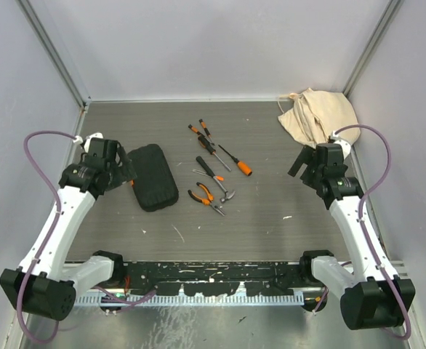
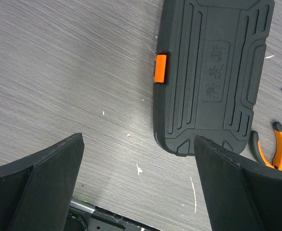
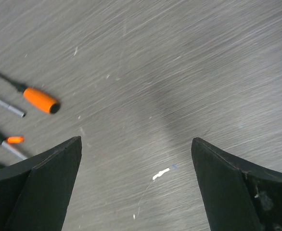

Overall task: Sort the tools into containers
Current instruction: Move the storage box to the center of the board.

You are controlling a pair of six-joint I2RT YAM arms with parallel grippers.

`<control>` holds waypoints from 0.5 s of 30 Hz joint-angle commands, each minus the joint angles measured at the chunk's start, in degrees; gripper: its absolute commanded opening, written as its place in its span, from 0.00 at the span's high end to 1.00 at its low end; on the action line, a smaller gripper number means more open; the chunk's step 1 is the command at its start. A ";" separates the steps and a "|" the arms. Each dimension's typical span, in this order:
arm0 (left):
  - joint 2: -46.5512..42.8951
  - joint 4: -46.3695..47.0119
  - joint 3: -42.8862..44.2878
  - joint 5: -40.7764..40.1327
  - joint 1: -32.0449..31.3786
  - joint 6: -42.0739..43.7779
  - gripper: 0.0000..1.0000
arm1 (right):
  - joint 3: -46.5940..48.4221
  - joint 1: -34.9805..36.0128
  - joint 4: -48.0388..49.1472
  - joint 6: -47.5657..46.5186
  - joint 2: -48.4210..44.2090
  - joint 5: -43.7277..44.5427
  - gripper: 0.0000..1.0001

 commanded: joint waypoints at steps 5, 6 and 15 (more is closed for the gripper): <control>7.02 7.66 0.89 10.13 1.43 1.42 0.02 | -0.81 -0.63 3.67 -3.56 -0.11 -19.05 0.00; 8.34 8.87 0.73 11.55 1.90 1.28 0.02 | -1.12 -0.63 3.92 -3.85 -0.15 -20.59 0.00; 18.88 18.19 -0.11 14.04 6.71 -0.61 0.02 | -5.51 -0.72 7.49 -5.39 -0.49 -29.25 0.01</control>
